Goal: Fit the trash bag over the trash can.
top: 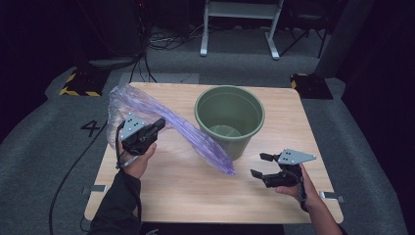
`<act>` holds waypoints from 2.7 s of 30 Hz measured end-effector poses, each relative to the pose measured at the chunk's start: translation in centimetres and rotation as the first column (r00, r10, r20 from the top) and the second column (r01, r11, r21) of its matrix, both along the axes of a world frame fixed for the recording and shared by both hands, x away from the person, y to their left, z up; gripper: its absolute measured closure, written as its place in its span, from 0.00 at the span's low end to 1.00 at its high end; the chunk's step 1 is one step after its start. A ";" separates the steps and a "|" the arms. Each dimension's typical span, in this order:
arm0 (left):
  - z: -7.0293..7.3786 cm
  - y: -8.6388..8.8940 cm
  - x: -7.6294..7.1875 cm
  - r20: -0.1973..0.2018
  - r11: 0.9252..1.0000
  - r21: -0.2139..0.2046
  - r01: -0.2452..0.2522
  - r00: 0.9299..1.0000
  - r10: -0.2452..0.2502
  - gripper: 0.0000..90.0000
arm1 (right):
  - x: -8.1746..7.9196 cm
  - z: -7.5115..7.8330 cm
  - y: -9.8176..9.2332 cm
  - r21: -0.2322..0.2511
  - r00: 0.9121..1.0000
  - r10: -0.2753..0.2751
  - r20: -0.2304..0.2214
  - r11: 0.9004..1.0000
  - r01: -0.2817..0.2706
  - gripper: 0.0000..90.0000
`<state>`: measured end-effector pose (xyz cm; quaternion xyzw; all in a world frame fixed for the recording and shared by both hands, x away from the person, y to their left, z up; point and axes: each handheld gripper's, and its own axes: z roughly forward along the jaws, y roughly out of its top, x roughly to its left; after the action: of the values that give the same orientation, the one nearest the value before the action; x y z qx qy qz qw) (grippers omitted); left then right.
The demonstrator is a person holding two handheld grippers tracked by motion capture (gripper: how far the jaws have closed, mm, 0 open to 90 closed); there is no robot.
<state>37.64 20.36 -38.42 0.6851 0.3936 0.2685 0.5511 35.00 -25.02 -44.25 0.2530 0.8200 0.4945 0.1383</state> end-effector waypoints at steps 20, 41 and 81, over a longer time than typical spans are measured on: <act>-0.6 -1.1 0.1 -0.010 1.000 0.018 0.022 1.000 -0.022 1.00 | -1.1 -0.8 7.0 -0.017 0.996 0.084 0.003 0.996 -0.084 0.40; -0.6 0.4 -1.0 -0.002 1.000 0.011 0.023 1.000 -0.023 1.00 | -1.4 3.0 6.1 0.001 0.982 0.061 0.178 0.998 -0.062 1.00; -0.7 -0.1 -3.3 0.026 0.998 -0.011 0.066 0.997 -0.066 1.00 | -0.4 -2.5 12.2 -0.053 0.989 0.085 0.122 0.995 -0.079 0.94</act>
<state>34.31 20.25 -39.13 0.6909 0.3652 0.2565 0.5688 34.60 -12.84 -46.72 0.1844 0.8311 0.4947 0.1748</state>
